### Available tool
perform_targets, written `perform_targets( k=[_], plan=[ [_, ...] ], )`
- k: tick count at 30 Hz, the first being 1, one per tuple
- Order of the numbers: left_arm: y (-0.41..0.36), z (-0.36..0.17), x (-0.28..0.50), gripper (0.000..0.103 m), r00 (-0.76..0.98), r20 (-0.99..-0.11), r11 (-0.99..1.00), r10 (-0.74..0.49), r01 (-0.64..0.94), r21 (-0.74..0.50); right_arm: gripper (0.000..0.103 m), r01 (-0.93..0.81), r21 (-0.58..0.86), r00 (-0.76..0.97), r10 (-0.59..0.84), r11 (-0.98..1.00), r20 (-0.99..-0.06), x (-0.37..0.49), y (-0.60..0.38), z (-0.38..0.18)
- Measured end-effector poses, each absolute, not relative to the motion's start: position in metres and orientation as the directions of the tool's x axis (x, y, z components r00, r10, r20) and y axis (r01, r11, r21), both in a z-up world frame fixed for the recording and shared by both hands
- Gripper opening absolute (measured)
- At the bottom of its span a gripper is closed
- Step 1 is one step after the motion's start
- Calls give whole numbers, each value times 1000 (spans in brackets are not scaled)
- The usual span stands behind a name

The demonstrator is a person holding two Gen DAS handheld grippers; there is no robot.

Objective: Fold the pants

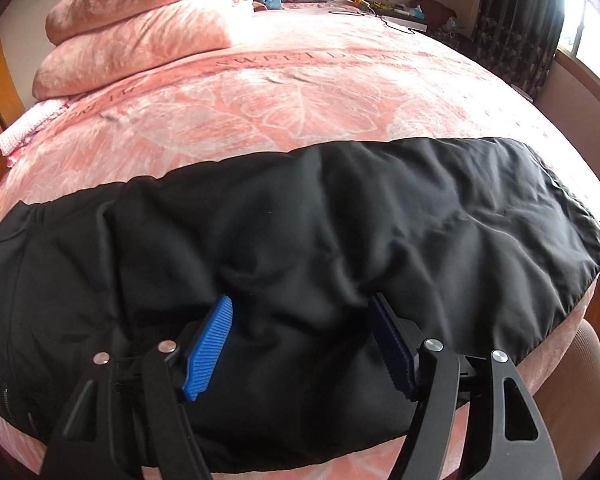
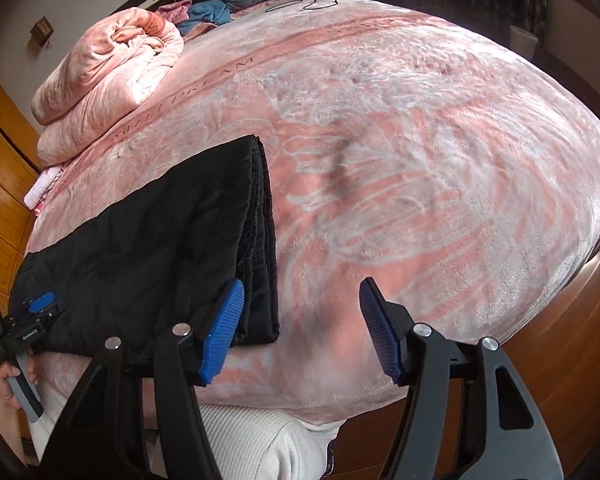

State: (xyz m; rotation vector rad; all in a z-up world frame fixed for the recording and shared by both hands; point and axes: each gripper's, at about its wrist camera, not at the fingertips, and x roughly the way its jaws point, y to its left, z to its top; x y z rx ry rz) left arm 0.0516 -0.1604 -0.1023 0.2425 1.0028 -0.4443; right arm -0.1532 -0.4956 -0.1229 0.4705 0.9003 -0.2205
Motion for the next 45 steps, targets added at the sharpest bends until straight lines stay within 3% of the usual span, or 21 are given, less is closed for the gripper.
perform_targets(
  k=[3, 10, 11, 13, 15, 20, 23, 26, 27, 29, 32, 38, 45],
  plan=[
    [-165, -103, 44, 75, 465, -852, 883, -241, 470, 6, 62, 371, 332, 657, 8, 867, -754, -166, -507, -111],
    [-171, -111, 40, 82, 479, -853, 891, -209, 452, 36, 64, 190, 494, 646, 271, 848, -714, -143, -488, -120],
    [-170, -111, 41, 82, 479, -853, 893, -208, 448, 33, 61, 182, 498, 631, 287, 848, -720, -136, -485, -126],
    [-168, -112, 42, 86, 477, -854, 897, -209, 441, 27, 37, 166, 478, 599, 297, 862, -743, -124, -478, -135],
    [-166, -113, 45, 87, 475, -854, 902, -212, 432, 17, 22, 136, 433, 608, 270, 891, -746, -118, -473, -131],
    [-167, -109, 49, 87, 510, -834, 923, -212, 385, 1, 17, 79, 445, 679, 279, 892, -679, -111, -478, -102],
    [-173, -115, 50, 88, 514, -837, 925, -190, 380, 24, 18, 116, 409, 603, 263, 905, -753, -101, -481, -112],
    [-175, -120, 49, 90, 523, -833, 924, -181, 381, 38, 28, 170, 391, 533, 249, 904, -808, -103, -484, -136],
    [-174, -120, 50, 90, 520, -834, 923, -185, 382, 33, 34, 179, 402, 537, 253, 898, -805, -108, -485, -139],
    [-172, -119, 50, 90, 513, -836, 922, -192, 387, 26, 37, 189, 445, 566, 273, 875, -778, -119, -491, -137],
    [-170, -114, 48, 90, 497, -846, 921, -195, 389, 16, 54, 223, 509, 609, 289, 831, -739, -137, -503, -130],
    [-166, -99, 37, 90, 435, -856, 932, -280, 336, -134, 54, 286, 550, 591, 307, 785, -746, -154, -503, -135],
    [-201, -92, 26, 92, 433, -844, 914, -315, 378, -148, 63, 312, 535, 569, 297, 785, -767, -149, -486, -145]
  ],
)
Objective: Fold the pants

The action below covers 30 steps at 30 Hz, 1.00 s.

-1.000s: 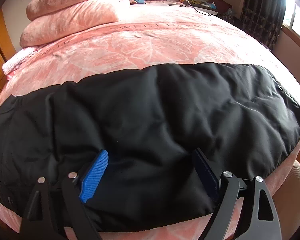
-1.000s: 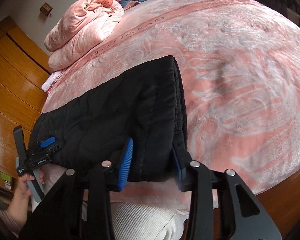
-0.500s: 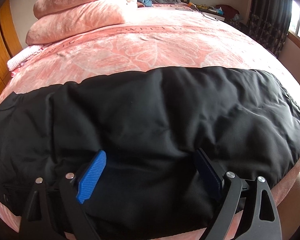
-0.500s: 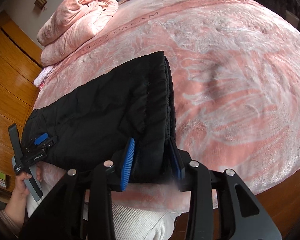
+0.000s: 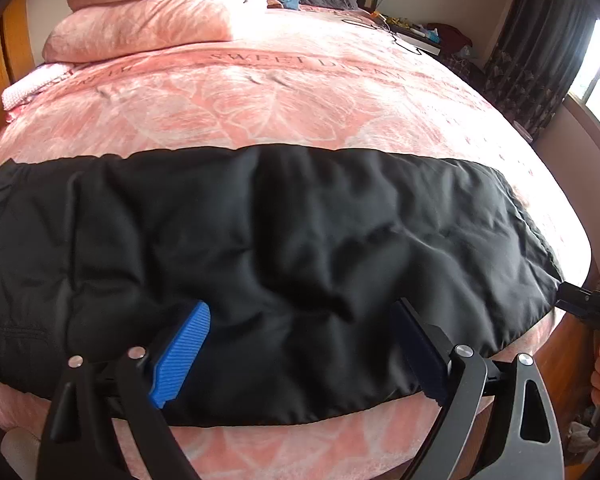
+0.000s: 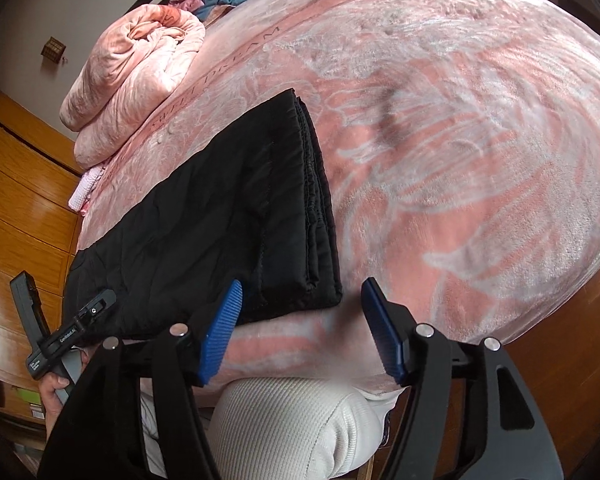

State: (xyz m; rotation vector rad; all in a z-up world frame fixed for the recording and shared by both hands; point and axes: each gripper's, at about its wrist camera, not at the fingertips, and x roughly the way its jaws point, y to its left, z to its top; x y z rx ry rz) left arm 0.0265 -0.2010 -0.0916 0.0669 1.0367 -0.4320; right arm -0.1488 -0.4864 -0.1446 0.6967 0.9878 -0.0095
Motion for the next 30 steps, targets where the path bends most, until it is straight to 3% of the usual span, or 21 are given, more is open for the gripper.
perform_targets(
  k=[7, 12, 15, 20, 25, 28, 30],
  plan=[
    [-233, -112, 28, 96, 425, -856, 905, -294, 413, -105, 63, 325, 547, 558, 311, 771, -770, -132, -478, -155],
    [-235, -116, 29, 99, 445, -849, 911, -284, 403, -93, 23, 257, 541, 591, 312, 801, -743, -121, -471, -141],
    [-236, -108, 30, 99, 461, -836, 917, -296, 381, -115, 17, 194, 494, 640, 273, 847, -719, -114, -463, -108],
    [-248, -87, 28, 99, 520, -780, 908, -348, 394, -142, 15, 142, 402, 713, 188, 905, -675, -111, -464, -63],
    [-260, -119, 34, 99, 447, -842, 907, -301, 407, -109, 17, 252, 361, 568, 165, 898, -806, -102, -475, -126],
    [-262, -126, 23, 99, 491, -821, 891, -292, 452, -46, 28, 288, 385, 547, 180, 877, -818, -111, -477, -152],
    [-259, -124, 23, 99, 475, -825, 886, -306, 460, -64, 43, 299, 398, 564, 176, 867, -807, -120, -481, -147]
  ],
)
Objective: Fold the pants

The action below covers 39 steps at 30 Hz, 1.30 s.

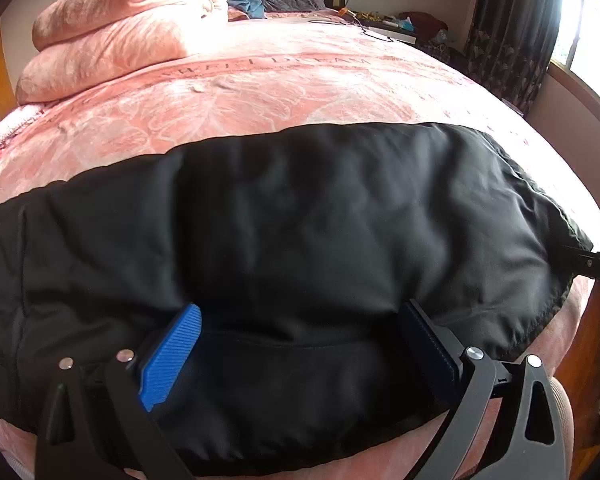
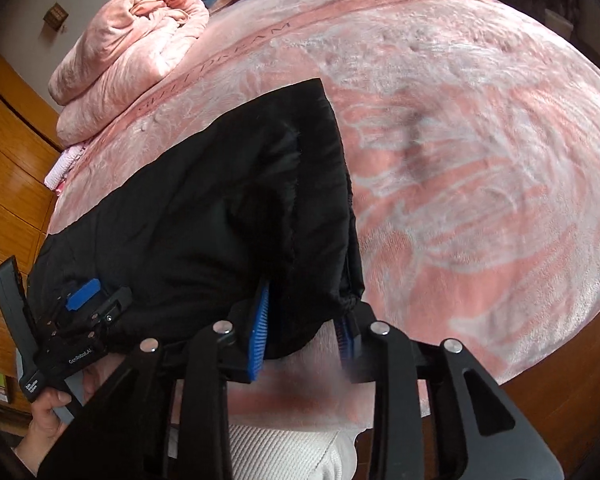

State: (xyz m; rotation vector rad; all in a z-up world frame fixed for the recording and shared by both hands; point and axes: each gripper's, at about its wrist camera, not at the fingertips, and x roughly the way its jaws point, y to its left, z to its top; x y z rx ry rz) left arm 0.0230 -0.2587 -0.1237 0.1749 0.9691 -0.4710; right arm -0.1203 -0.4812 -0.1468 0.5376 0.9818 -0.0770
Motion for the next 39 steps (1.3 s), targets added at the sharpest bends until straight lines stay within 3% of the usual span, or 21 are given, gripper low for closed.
perform_targets(
  k=[5, 10, 14, 17, 23, 25, 27, 29, 35, 39],
  plan=[
    [-248, -110, 21, 99, 466, -822, 891, -327, 443, -104, 50, 329, 455, 605, 185, 828, -774, -143, -491, -129],
    [-252, -117, 15, 99, 461, -831, 886, -310, 458, -76, 52, 344, 622, 599, 345, 703, -722, -152, -495, -143],
    [-254, -117, 12, 99, 462, -835, 890, -298, 450, -69, 52, 354, 605, 567, 351, 713, -745, -143, -482, -153],
    [-251, -112, 15, 99, 456, -833, 899, -314, 424, -106, 59, 344, 596, 559, 351, 725, -751, -133, -471, -153],
    [-252, -118, 19, 99, 468, -840, 913, -275, 401, -76, 63, 361, 664, 582, 399, 655, -709, -116, -470, -164],
    [-250, -117, 17, 99, 473, -836, 911, -278, 407, -72, 54, 371, 700, 601, 416, 611, -682, -113, -475, -169],
    [-246, -117, 16, 99, 475, -834, 911, -281, 405, -76, 26, 372, 712, 611, 420, 595, -671, -108, -479, -170],
    [-241, -117, 17, 99, 484, -832, 917, -271, 394, -70, 16, 352, 730, 628, 431, 586, -648, -102, -480, -166],
    [-231, -97, 20, 99, 515, -787, 920, -339, 357, -163, 11, 234, 694, 685, 391, 681, -614, -95, -480, -109],
    [-236, -91, 26, 99, 522, -788, 924, -327, 349, -153, 11, 270, 574, 712, 240, 773, -660, -102, -488, -84]
  ],
)
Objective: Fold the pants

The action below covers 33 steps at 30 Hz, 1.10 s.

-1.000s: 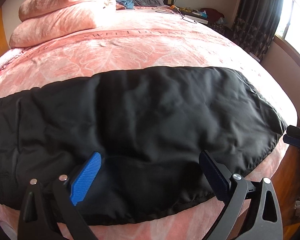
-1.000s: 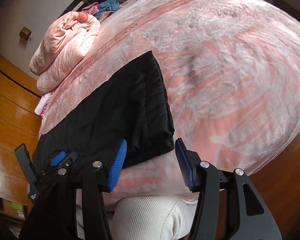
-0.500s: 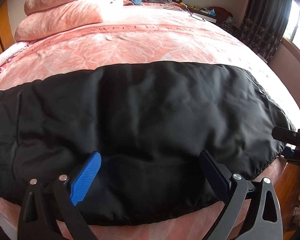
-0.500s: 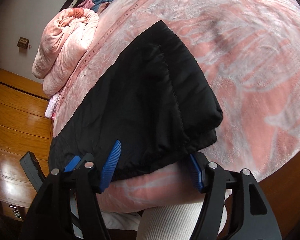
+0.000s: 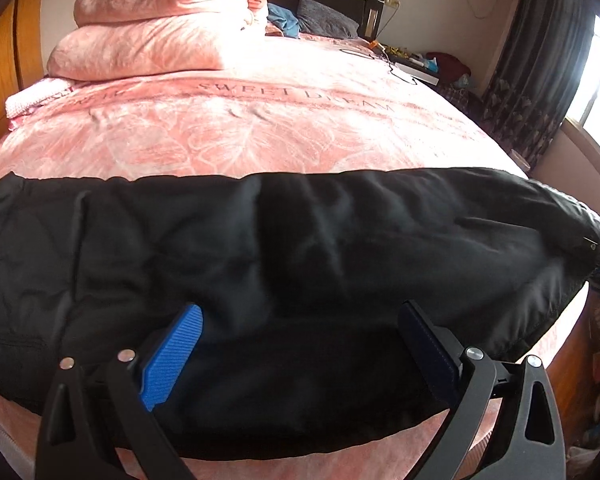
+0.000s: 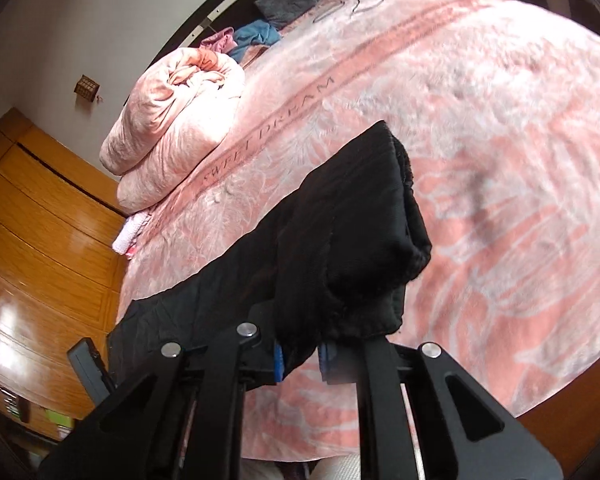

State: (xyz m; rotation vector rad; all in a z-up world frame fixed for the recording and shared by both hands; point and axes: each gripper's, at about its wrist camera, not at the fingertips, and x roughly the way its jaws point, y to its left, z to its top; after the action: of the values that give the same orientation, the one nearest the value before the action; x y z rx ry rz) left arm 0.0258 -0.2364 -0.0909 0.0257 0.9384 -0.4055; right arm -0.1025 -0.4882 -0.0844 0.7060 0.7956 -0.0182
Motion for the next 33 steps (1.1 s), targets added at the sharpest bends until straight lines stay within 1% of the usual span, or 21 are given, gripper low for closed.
perform_targets(
  k=[2, 4, 6, 7, 9, 10, 11, 12, 15, 17, 18, 22, 28, 30, 33],
  plan=[
    [-241, -107, 32, 99, 484, -824, 927, -295, 354, -124, 11, 346, 536, 663, 204, 770, -720, -100, -498, -106],
    [-247, -125, 31, 99, 480, -837, 919, -264, 387, -69, 12, 424, 508, 574, 212, 750, -791, -96, -504, -144],
    [-249, -127, 23, 99, 510, -822, 910, -252, 415, -21, 18, 444, 476, 543, 195, 759, -817, -98, -500, -165],
    [-248, -126, 21, 99, 506, -822, 907, -261, 420, -29, 19, 444, 465, 549, 178, 765, -817, -101, -497, -166],
    [-240, -123, 23, 99, 487, -825, 904, -286, 423, -63, 28, 438, 441, 548, 157, 783, -822, -105, -493, -160],
    [-235, -121, 24, 99, 481, -826, 905, -294, 418, -79, 31, 445, 433, 548, 144, 784, -824, -107, -493, -155],
    [-229, -117, 24, 99, 481, -824, 907, -300, 410, -91, 40, 452, 428, 550, 134, 783, -824, -111, -492, -149],
    [-222, -113, 23, 99, 483, -823, 911, -297, 401, -94, 43, 451, 421, 555, 122, 787, -823, -116, -491, -143],
    [-195, -101, 23, 99, 510, -815, 927, -276, 366, -85, 44, 498, 336, 536, 21, 800, -844, -135, -486, -124],
    [-175, -96, 24, 99, 530, -813, 942, -242, 328, -67, 46, 500, 291, 559, -47, 816, -828, -144, -476, -108],
    [-162, -94, 26, 99, 532, -817, 950, -223, 305, -61, 46, 475, 288, 577, -47, 831, -816, -144, -468, -101],
    [-131, -100, 32, 99, 504, -839, 965, -207, 244, -92, 46, 286, 365, 641, 106, 886, -760, -122, -420, -85],
    [-129, -105, 22, 99, 503, -841, 970, -198, 226, -93, 46, 124, 339, 541, 223, 933, -811, -75, -337, -110],
    [-131, -108, 20, 99, 504, -844, 969, -187, 234, -75, 45, 107, 316, 506, 222, 943, -834, -66, -321, -121],
    [-133, -118, 17, 99, 488, -856, 966, -169, 253, -46, 45, 100, 240, 452, 171, 966, -875, -61, -304, -137]
  ],
)
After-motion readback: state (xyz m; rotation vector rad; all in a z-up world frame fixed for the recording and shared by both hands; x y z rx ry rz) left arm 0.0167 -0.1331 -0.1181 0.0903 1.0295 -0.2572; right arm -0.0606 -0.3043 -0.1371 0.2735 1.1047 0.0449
